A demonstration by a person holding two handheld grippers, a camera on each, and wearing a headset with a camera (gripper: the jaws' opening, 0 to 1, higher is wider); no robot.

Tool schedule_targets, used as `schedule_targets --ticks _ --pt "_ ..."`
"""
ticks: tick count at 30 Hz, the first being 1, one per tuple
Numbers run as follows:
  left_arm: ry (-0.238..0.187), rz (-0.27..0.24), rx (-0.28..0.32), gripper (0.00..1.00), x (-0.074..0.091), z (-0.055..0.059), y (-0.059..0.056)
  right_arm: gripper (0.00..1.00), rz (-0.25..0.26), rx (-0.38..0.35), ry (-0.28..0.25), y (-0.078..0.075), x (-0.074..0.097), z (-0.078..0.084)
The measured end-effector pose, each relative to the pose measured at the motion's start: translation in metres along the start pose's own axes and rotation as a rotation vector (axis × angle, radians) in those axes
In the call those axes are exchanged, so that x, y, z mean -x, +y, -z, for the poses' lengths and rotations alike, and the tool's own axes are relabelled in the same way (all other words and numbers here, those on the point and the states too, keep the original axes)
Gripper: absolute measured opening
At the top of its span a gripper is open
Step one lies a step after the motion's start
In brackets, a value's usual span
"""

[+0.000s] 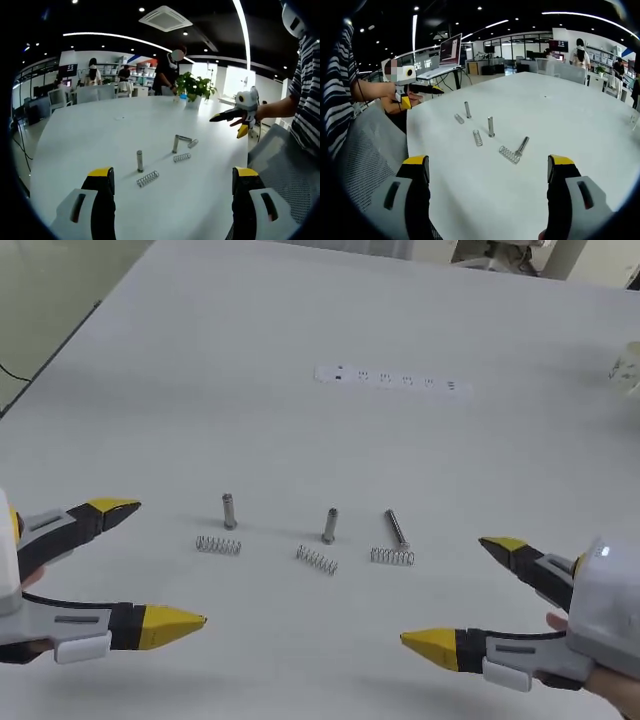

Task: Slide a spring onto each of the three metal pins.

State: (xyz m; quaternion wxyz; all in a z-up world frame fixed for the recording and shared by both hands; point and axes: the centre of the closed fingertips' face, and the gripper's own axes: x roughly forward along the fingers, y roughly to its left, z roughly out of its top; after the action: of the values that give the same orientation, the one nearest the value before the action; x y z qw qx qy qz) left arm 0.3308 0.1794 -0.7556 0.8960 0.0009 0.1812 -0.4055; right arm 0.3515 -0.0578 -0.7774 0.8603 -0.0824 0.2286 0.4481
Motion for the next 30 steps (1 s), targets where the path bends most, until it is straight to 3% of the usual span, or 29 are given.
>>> schedule_targets --ticks 15,26,30 --pt "0.013 0.003 0.027 0.95 0.003 0.007 0.002 0.99 -0.047 0.007 0.03 0.013 -0.013 0.003" --pt "0.011 0.003 0.032 0.95 0.002 0.007 0.005 0.96 -0.046 0.015 0.016 -0.001 -0.021 -0.014" --pt "0.01 0.002 0.032 0.95 0.002 0.006 0.005 0.87 -0.036 0.007 0.04 -0.011 -0.027 -0.018"
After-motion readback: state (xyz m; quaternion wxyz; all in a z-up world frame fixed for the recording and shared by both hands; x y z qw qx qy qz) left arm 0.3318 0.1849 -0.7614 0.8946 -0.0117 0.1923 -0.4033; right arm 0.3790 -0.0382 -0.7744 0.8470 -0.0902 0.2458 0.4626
